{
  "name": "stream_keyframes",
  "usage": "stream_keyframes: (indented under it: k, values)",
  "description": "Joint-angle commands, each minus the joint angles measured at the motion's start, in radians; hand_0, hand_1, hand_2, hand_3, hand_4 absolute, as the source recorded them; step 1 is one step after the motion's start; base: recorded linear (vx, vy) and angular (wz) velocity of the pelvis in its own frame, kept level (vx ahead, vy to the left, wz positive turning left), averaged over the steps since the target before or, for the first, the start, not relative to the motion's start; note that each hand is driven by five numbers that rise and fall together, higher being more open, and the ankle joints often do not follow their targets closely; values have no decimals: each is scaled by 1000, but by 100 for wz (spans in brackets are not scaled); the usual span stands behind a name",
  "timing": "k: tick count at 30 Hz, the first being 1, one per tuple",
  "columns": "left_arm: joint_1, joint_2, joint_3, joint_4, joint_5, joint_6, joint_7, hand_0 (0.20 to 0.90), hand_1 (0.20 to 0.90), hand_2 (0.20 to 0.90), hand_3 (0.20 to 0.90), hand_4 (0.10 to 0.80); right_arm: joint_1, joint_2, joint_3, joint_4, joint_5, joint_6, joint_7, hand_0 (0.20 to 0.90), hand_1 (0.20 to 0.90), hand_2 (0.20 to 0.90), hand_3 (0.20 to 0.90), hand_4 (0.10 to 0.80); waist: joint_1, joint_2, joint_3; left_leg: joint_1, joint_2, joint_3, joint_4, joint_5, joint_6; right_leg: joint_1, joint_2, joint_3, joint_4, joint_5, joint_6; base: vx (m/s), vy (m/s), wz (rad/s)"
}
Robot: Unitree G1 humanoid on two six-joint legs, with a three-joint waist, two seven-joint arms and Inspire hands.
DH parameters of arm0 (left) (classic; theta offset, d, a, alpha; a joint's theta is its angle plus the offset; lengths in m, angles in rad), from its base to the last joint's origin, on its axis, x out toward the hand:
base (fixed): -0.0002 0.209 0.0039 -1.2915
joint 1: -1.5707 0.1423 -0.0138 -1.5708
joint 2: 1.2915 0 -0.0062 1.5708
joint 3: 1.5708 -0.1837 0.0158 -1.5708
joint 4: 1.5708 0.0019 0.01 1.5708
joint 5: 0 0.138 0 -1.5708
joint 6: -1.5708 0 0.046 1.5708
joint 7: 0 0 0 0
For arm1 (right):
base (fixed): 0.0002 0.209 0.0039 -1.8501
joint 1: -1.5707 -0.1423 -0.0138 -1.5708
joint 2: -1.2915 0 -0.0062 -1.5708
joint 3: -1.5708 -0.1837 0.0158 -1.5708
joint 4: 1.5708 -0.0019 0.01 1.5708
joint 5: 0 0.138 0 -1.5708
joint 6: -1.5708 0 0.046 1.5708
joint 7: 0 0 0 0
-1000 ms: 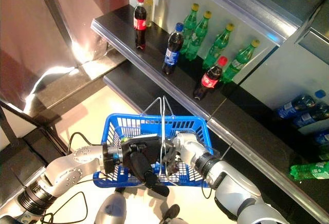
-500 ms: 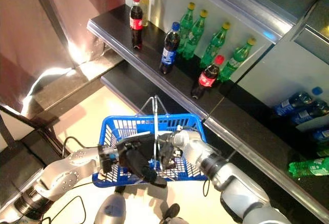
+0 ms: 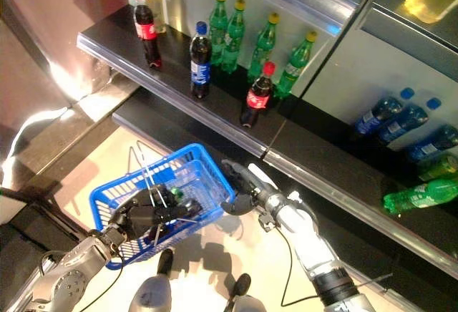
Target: Pick up the drink and place into the basket.
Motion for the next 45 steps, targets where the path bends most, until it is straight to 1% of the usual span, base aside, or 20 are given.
stream_keyframes:
  k: [1,3,5,7,9,11,13,14,16,19,23,24,26,28,33,34,36,38,42,45]
  values:
    - [-136,-64,80,-151,-84,-379,-88,300,300,300,200,100,55,-25,-7,0,66,-152,-112,900,900,900,900,800,-18,66,-306,30,11,65,-2,-69,16,59,-14,0,3,-54,32,-13,3,-19]
    - [-127,-66,90,-111,-82,-385,-72,300,300,300,200,100,74,-17,-25,23,62,-168,-139,900,900,900,900,800,-26,72,-306,30,13,70,-2,-70,14,56,-15,4,2,-53,34,-7,0,-6]
    - [-117,-72,107,14,-74,-415,-56,300,300,300,200,100,108,-9,-48,73,86,-198,-179,900,900,900,900,800,-40,78,-305,29,15,76,-2,-71,11,50,-16,9,2,-52,35,-4,-7,-2]
    - [-109,-75,123,92,-70,-416,-42,300,300,300,200,100,126,-5,-66,120,69,-211,-212,900,900,900,900,800,-48,79,-308,29,16,81,-2,-71,9,47,-15,12,2,-52,35,6,-18,-5]
    - [-88,-91,152,194,-51,-427,-65,300,300,300,200,100,149,0,-89,190,65,-234,-243,900,900,900,900,800,-55,84,-308,27,19,83,-2,-70,7,43,-14,18,1,-51,33,7,-14,-8]
    - [-84,-93,155,206,-42,-428,-59,300,300,300,200,100,153,2,-93,201,67,-234,-247,900,900,900,900,800,-56,85,-308,27,19,83,-2,-71,7,42,-13,19,1,-51,32,-2,-3,-16]
    - [-72,-101,167,275,-22,-439,-46,300,300,300,200,100,169,14,-106,254,92,-246,-267,900,900,900,900,800,-59,87,-305,26,20,85,-2,-71,6,39,-12,23,2,-51,32,-6,-10,-9]
    - [-72,-106,182,400,7,-464,-13,300,300,300,200,100,185,30,-122,335,114,-249,-289,900,900,900,900,800,-65,88,-304,27,19,87,-2,-73,6,39,-10,23,3,-53,30,3,-22,-3]
    - [-79,-110,198,526,9,-478,10,300,300,300,200,100,195,43,-139,423,174,-242,-310,900,900,900,900,800,-70,88,-302,28,19,88,-2,-76,5,38,-8,23,4,-56,28,0,0,0]
    - [-81,-113,203,661,43,-489,32,300,300,300,200,100,192,57,-169,592,218,-279,-315,900,900,900,900,800,-70,90,-300,30,21,89,-2,-79,4,37,-4,25,5,-58,24,2,-13,-7]
    - [-93,-117,195,804,91,-482,70,300,300,300,200,100,180,70,-205,766,252,-286,-316,900,900,900,900,800,-68,92,-299,33,21,86,-2,-83,5,34,3,31,8,-61,20,1,-4,-2]
    - [-94,-116,194,871,117,-482,66,300,300,300,200,100,177,71,-218,840,279,-292,-308,900,900,900,900,800,-69,92,-299,35,22,86,-2,-85,6,34,7,33,9,-63,17,0,0,0]
    - [-94,-113,195,914,132,-475,69,300,300,300,200,100,174,73,-226,886,289,-297,-301,900,900,900,900,800,-69,93,-298,38,23,86,-2,-86,6,34,9,36,10,-65,14,0,0,0]
    - [-100,-105,197,1019,156,-454,68,300,300,300,200,100,165,74,-233,976,297,-281,-294,900,900,900,900,800,-72,94,-299,41,23,86,-2,-88,7,32,15,42,12,-69,10,0,0,0]
    - [-105,-101,205,1112,126,-425,26,300,300,300,200,100,160,70,-263,1101,338,-260,-257,900,900,900,900,800,-75,96,-297,46,26,87,-2,-90,5,29,20,47,19,-76,6,0,0,0]
    - [-107,-104,204,1128,100,-410,9,300,300,300,200,100,162,73,-274,1127,371,-235,-227,900,900,900,900,800,-76,97,-297,47,26,88,-2,-91,5,29,20,47,21,-78,5,0,0,0]
    - [-109,-114,214,1150,45,-376,-36,300,300,300,200,100,167,81,-295,1160,429,-217,-163,900,900,900,900,800,-77,99,-296,50,25,87,-2,-93,6,29,21,47,24,-81,4,0,0,0]
    - [-107,-124,217,1176,44,-368,-53,300,300,300,200,100,173,92,-309,1187,457,-197,-118,900,900,900,900,800,-78,100,-297,52,24,86,-2,-96,6,29,20,45,26,-83,4,0,0,0]
    - [-118,-125,212,1215,40,-348,-72,300,300,300,200,100,173,100,-301,1212,455,-167,-79,900,900,900,900,800,-88,102,-300,57,21,88,-2,-102,7,28,20,52,28,-85,5,8,6,0]
    - [-124,-125,221,1229,-15,-323,-99,300,300,300,200,100,166,100,-289,1203,458,-151,-53,900,900,900,900,800,-95,103,-301,63,17,93,-2,-107,10,26,18,62,29,-85,6,16,14,-1]
